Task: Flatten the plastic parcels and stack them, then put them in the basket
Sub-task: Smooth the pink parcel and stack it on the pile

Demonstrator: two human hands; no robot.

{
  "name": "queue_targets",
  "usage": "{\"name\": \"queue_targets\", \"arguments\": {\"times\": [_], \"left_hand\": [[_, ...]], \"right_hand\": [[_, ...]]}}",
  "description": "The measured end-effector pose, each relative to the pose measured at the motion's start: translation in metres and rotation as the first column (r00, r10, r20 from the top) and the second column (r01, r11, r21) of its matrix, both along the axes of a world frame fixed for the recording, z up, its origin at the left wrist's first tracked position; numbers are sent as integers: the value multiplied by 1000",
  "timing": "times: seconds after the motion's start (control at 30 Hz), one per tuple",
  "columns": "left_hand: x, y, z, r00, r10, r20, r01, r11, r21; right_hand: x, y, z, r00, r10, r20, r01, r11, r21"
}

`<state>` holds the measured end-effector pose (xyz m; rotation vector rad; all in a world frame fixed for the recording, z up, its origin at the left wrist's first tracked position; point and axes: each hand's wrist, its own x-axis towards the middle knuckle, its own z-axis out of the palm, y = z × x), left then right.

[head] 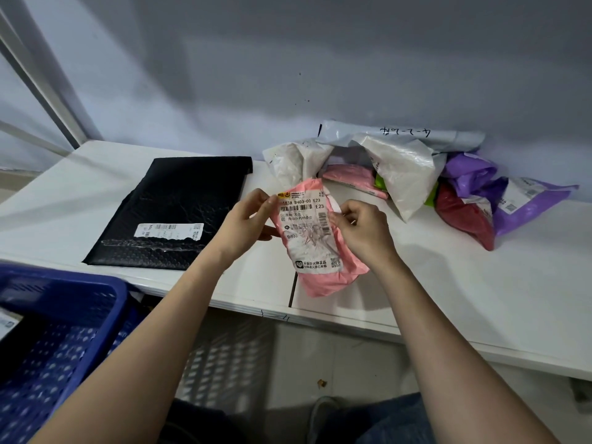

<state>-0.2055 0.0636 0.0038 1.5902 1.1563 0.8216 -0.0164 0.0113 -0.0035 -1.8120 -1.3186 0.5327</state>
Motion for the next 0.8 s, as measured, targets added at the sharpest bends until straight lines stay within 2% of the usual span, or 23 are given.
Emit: {"name": "queue_targets", "arguments": {"times": [0.07,0.13,0.23,0.27,0.33,0.4,0.57,0.8], "left_hand": [[1,3,-3,998,60,-13,-59,997,48],[3,3,-2,989,130,76,-132,991,32],[3,1,2,966,172,194,-124,964,-234],[3,0,3,973,139,182,-73,942,-328],[3,-3,1,991,32,133,24,917,-398],[8,-5,-2,991,25,129,24,931,-365],[13,3,-8,968,212,131,-174,952,-254],[17,5,-17,939,340,41,-343,933,111]], "right_hand": [[-2,1,1,1000,-6,2,6,1000,5],[-5,1,1,1000,-13,7,13,1000,12],[-3,2,-1,999,-43,-23,44,999,31],[-2,2,-2,998,-53,-39,54,998,35],[-1,3,-3,996,-59,-60,61,997,37],[-3,2,-3,997,-57,-56,59,997,39],[-5,3,-4,995,-83,-56,85,996,39],[-10,4,-2,994,-106,-31,106,994,-1]]}}
